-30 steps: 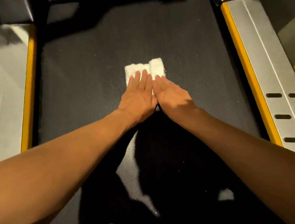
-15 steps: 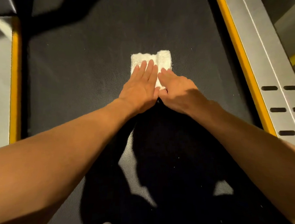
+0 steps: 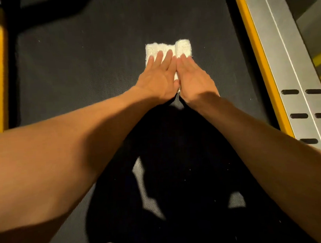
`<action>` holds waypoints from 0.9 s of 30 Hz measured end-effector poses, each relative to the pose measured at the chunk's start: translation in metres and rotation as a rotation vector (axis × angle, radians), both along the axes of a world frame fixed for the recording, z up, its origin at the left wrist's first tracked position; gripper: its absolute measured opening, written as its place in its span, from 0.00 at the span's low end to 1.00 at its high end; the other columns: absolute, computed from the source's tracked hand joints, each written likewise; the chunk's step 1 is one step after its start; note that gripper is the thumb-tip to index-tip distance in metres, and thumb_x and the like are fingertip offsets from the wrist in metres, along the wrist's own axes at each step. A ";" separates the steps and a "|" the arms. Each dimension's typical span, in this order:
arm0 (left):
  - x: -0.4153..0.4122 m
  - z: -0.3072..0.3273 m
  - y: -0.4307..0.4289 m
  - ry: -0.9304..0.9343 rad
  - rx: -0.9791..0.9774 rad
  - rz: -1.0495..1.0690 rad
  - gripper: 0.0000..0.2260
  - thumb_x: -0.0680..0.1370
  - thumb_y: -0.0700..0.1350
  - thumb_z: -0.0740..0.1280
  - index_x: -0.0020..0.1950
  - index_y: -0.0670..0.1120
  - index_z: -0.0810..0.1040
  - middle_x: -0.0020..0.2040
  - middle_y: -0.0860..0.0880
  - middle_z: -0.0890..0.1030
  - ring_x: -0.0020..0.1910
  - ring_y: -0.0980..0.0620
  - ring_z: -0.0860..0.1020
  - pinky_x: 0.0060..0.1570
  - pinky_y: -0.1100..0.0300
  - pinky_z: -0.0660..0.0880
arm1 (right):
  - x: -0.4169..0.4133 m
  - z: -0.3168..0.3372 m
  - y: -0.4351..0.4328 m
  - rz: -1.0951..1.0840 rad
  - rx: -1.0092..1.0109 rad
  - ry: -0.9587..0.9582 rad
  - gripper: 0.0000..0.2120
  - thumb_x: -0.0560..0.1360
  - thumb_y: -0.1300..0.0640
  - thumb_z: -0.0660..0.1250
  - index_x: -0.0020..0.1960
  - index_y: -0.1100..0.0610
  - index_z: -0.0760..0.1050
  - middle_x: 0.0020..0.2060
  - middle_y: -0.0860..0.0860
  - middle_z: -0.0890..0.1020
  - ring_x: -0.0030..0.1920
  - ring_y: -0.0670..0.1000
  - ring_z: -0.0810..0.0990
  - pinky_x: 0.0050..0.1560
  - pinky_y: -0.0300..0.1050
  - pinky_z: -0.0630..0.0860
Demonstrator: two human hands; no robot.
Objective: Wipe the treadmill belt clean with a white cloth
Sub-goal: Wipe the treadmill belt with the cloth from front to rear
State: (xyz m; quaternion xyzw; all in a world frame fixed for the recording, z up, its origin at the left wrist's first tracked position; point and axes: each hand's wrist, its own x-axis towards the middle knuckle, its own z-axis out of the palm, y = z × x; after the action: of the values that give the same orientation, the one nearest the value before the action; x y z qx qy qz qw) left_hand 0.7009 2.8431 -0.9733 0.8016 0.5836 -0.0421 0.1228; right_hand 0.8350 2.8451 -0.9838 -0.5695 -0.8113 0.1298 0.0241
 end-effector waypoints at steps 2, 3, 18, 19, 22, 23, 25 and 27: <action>0.003 0.002 0.007 0.020 0.001 -0.007 0.28 0.82 0.51 0.49 0.79 0.41 0.45 0.79 0.41 0.46 0.77 0.40 0.43 0.75 0.46 0.41 | -0.001 0.002 0.003 -0.014 0.001 0.000 0.29 0.79 0.62 0.51 0.79 0.59 0.49 0.78 0.54 0.53 0.78 0.54 0.51 0.75 0.51 0.55; 0.003 0.000 0.005 0.021 0.016 -0.013 0.28 0.82 0.51 0.50 0.79 0.41 0.46 0.79 0.42 0.46 0.77 0.40 0.44 0.75 0.46 0.41 | 0.002 0.001 0.000 0.004 0.035 -0.007 0.27 0.79 0.61 0.51 0.78 0.60 0.53 0.77 0.55 0.56 0.77 0.55 0.54 0.73 0.52 0.59; 0.014 -0.024 -0.016 -0.040 0.165 -0.028 0.31 0.82 0.56 0.52 0.79 0.41 0.46 0.79 0.42 0.44 0.78 0.44 0.43 0.72 0.55 0.36 | 0.037 0.026 0.026 -0.597 0.031 0.336 0.18 0.78 0.65 0.62 0.67 0.54 0.73 0.61 0.54 0.77 0.59 0.53 0.76 0.57 0.42 0.71; 0.014 -0.023 -0.017 -0.054 0.165 -0.005 0.31 0.82 0.56 0.52 0.79 0.41 0.47 0.79 0.41 0.44 0.78 0.43 0.42 0.73 0.54 0.37 | 0.035 0.027 0.023 -0.566 0.084 0.284 0.17 0.79 0.65 0.62 0.66 0.53 0.74 0.60 0.53 0.77 0.58 0.53 0.76 0.56 0.41 0.71; 0.014 -0.022 -0.017 -0.069 0.137 -0.011 0.29 0.82 0.53 0.49 0.78 0.39 0.48 0.78 0.38 0.46 0.78 0.41 0.43 0.75 0.50 0.39 | 0.022 0.022 0.007 -0.246 0.192 0.181 0.15 0.78 0.61 0.61 0.63 0.51 0.75 0.59 0.53 0.74 0.57 0.54 0.74 0.55 0.45 0.69; 0.015 -0.023 -0.016 -0.069 0.140 -0.035 0.29 0.81 0.52 0.45 0.78 0.37 0.50 0.78 0.37 0.48 0.77 0.39 0.45 0.75 0.48 0.40 | 0.020 0.017 0.002 -0.125 0.190 0.149 0.14 0.78 0.59 0.62 0.63 0.52 0.75 0.59 0.53 0.74 0.57 0.56 0.72 0.54 0.47 0.68; 0.019 -0.022 -0.008 -0.036 0.160 -0.081 0.33 0.77 0.51 0.38 0.76 0.34 0.53 0.77 0.35 0.52 0.77 0.37 0.49 0.74 0.46 0.42 | 0.021 0.009 0.004 -0.043 0.189 0.105 0.14 0.78 0.58 0.61 0.63 0.55 0.74 0.59 0.54 0.74 0.56 0.57 0.71 0.54 0.48 0.67; 0.025 -0.017 0.006 0.002 0.143 -0.071 0.30 0.78 0.50 0.40 0.76 0.34 0.53 0.77 0.35 0.53 0.76 0.37 0.50 0.74 0.44 0.43 | 0.022 0.008 0.015 -0.103 0.186 0.104 0.13 0.79 0.59 0.59 0.62 0.56 0.74 0.58 0.54 0.73 0.55 0.56 0.69 0.52 0.47 0.69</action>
State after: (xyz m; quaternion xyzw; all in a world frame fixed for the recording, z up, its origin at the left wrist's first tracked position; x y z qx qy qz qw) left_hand 0.7263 2.8487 -0.9906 0.8285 0.5564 -0.0056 0.0631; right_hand 0.8567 2.8603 -0.9761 -0.5984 -0.7870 0.0818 0.1257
